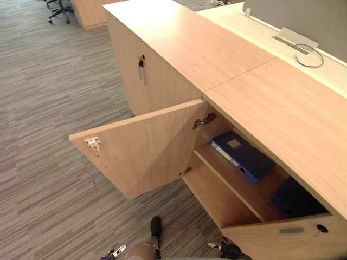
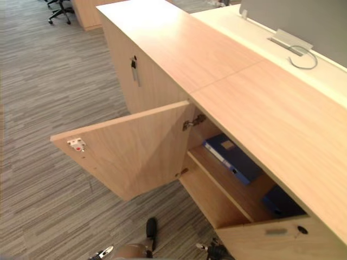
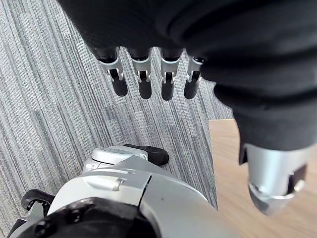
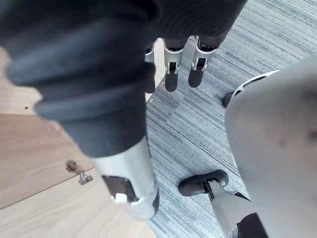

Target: Walk over to the cabinet, pick up the folder, carry it to the office cabinet, place the folder inside the office cabinet, then close the office cabinet door

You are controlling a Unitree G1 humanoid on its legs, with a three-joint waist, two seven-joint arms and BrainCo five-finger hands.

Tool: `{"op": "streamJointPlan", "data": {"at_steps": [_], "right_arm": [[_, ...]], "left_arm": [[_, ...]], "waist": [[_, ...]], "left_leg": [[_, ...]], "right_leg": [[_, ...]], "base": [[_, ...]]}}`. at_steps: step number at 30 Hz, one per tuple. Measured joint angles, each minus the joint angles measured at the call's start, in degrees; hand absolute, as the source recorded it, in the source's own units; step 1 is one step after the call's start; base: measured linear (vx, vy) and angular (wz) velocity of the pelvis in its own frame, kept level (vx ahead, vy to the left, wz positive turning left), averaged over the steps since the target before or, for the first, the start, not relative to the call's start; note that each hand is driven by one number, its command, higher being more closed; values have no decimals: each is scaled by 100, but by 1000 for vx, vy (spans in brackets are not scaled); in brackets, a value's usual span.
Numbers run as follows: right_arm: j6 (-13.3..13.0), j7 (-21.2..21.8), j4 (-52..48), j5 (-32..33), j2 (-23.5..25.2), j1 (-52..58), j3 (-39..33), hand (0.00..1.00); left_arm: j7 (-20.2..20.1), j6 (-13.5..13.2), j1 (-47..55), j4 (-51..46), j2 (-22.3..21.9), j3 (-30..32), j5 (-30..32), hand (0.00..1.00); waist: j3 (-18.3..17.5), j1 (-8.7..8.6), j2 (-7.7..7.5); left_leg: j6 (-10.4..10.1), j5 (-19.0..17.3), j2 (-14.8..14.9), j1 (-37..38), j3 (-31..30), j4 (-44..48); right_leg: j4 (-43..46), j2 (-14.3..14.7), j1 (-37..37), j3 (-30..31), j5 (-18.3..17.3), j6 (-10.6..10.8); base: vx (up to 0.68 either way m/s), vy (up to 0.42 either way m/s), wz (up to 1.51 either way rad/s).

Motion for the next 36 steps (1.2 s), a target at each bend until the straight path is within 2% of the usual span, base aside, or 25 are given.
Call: {"op": "streamJointPlan", "data": {"at_steps": [3,4,5,6,7,8,9,10,11,12,13,14,15,16,17,18,19,21,25,27,31,36], "right_arm": [[-12,-1,76,9,71,-43,-10,0],[-3,-4,115,12,52,-104,-40,0],[3,-7,164,17,41,-141,-116,0],[27,-10,192,77,17,-205,-236,0],[36,-12,188,104,-38,-204,-249,0],[41,-12,182,105,-65,-211,-260,0],[41,-12,191,105,-70,-224,-268,0],[24,-11,171,109,-135,-234,-387,0],[23,-11,168,109,-159,-235,-410,0],[30,-11,135,111,-304,-129,-439,0],[46,-20,72,125,-460,29,-450,0],[76,-31,79,136,-552,100,-462,0],[116,-53,92,144,-723,215,-558,0],[113,-58,118,160,-805,197,-771,0],[115,-57,170,170,-760,132,-827,0],[126,-62,196,216,-668,75,-862,0],[108,-64,181,347,-563,64,-866,0],[96,-94,182,573,-462,94,-897,0],[101,-134,119,607,-446,160,-919,0],[108,-130,48,553,-439,225,-1016,0],[165,-121,-151,529,-376,361,-934,0],[164,-107,-264,543,-369,492,-598,0]], "left_arm": [[8,-12,26,-104,-31,345,-20,0],[28,-17,30,-168,-37,453,-83,0],[44,-19,37,-208,-56,464,-139,0],[68,-15,59,-332,-133,489,-302,0],[73,-15,100,-398,-222,497,-527,0],[73,-14,110,-397,-247,498,-601,0],[73,-17,80,-416,-182,525,-780,0],[128,-7,93,-451,-187,756,-934,0],[155,-7,109,-447,-213,803,-967,0],[250,-2,124,-449,-292,985,-1046,0],[310,-14,43,-480,-301,1056,-1158,0],[365,-46,-5,-551,-313,1075,-1230,0],[450,-115,-28,-742,-362,1108,-1355,0],[527,-167,-98,-970,-374,1204,-1445,0],[576,-189,-157,-1096,-320,1210,-1476,0],[644,-226,-183,-1378,-236,1209,-1515,0],[694,-264,-187,-1587,-197,1239,-1517,0],[768,-307,-230,-1855,-134,1266,-1390,0],[980,-279,-308,-2887,-335,1333,-703,0],[1046,-226,-259,-3330,-491,1337,-272,0],[1258,-67,-356,-4075,-592,1264,928,0],[1446,-12,-428,-4522,-515,995,1693,0]], "waist": [[51,65,-137],[75,64,-134],[67,78,-110],[145,139,14],[186,239,213],[167,248,240],[141,200,-9],[161,242,-7],[157,240,36],[103,176,135],[66,47,331],[70,4,430],[-22,-36,651],[-23,-78,691],[34,-84,583],[68,-52,532],[51,-66,576],[-50,-114,630],[-85,-116,672],[-104,-105,711],[-157,-147,747],[-282,-197,626]], "left_leg": [[13,-228,-75,-190,-24,516],[-30,-413,-10,-604,35,1301],[-39,-485,92,-797,106,1641],[-59,-666,327,-958,185,2097],[-78,-734,551,-883,96,2073],[-162,-734,584,-793,18,1878],[-476,-990,477,-683,66,1756],[-319,-1934,830,-1110,160,3710],[-386,-2058,939,-1144,84,3998],[-736,-2417,1303,-1096,-274,4597],[-940,-2494,1652,-952,-672,4485],[-1008,-2432,1830,-812,-863,4173],[-1328,-2129,2078,-480,-1202,3230],[-1568,-2176,1837,-212,-1130,2525],[-1520,-2020,1670,-178,-1044,2345],[-1464,-1747,1505,-15,-889,1878],[-1406,-1498,1441,158,-820,1435],[-1396,-1217,1376,311,-826,862],[-1425,-644,1387,419,-836,31],[-1450,-609,1489,491,-753,27],[-1505,-578,1695,630,-615,21],[-1533,-579,1733,671,-511,21]], "right_leg": [[8,-72,98,-52,127,212],[124,-24,45,-61,227,375],[227,27,-20,-63,282,417],[510,212,-117,-57,437,301],[797,391,-303,-47,456,181],[680,483,-339,-46,371,185],[302,305,-492,-30,684,20],[192,130,-427,92,582,109],[172,116,-415,97,586,116],[157,55,-440,108,646,218],[251,-21,-505,120,678,275],[341,-67,-561,117,683,285],[553,-189,-814,122,681,401],[684,-448,-1051,158,776,611],[742,-638,-1163,169,880,628],[840,-831,-1414,216,1157,603],[855,-902,-1561,247,1463,620],[637,-911,-1595,258,1603,597],[375,-857,-1662,238,1565,663],[296,-761,-1613,243,1496,746],[224,-567,-1468,245,1380,768],[206,-538,-1459,288,1369,739]], "base": [[88,-1,23],[32,33,28],[11,46,27],[-11,27,4],[-19,11,-5],[-44,-10,0],[-5,-61,-31],[57,-74,-43],[123,-2,-80],[117,137,-33],[71,207,-15],[24,281,10],[-4,373,-4],[-28,403,-8],[-85,401,-25],[-118,334,-29],[-115,297,-30],[-104,154,-1],[-83,-35,3],[-89,-105,-22],[-80,-102,-13],[-63,-18,-5]]}}
